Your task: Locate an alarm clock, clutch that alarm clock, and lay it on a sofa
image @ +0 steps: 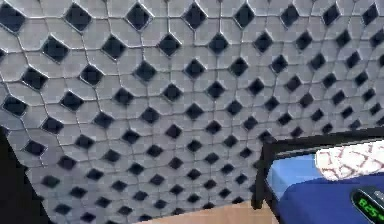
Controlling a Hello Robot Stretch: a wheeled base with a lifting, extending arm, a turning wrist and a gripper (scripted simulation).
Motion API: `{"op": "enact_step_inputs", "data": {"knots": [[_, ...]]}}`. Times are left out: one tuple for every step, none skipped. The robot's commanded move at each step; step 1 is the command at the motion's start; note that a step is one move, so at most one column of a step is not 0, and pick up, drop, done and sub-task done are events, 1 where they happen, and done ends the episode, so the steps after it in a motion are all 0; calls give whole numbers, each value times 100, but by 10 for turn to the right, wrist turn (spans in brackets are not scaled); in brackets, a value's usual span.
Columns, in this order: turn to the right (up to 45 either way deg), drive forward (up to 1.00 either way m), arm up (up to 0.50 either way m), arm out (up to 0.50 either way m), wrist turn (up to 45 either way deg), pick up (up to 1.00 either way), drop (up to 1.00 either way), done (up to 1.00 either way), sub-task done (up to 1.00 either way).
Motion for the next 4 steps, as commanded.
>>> {"op": "enact_step_inputs", "data": {"knots": [[-330, 0, 0, 0, 0, 0, 0, 0, 0], [450, 0, 0, 0, 0, 0, 0, 0, 0], [450, 0, 0, 0, 0, 0, 0, 0, 0], [120, 0, 0, 0, 0, 0, 0, 0, 0]]}}
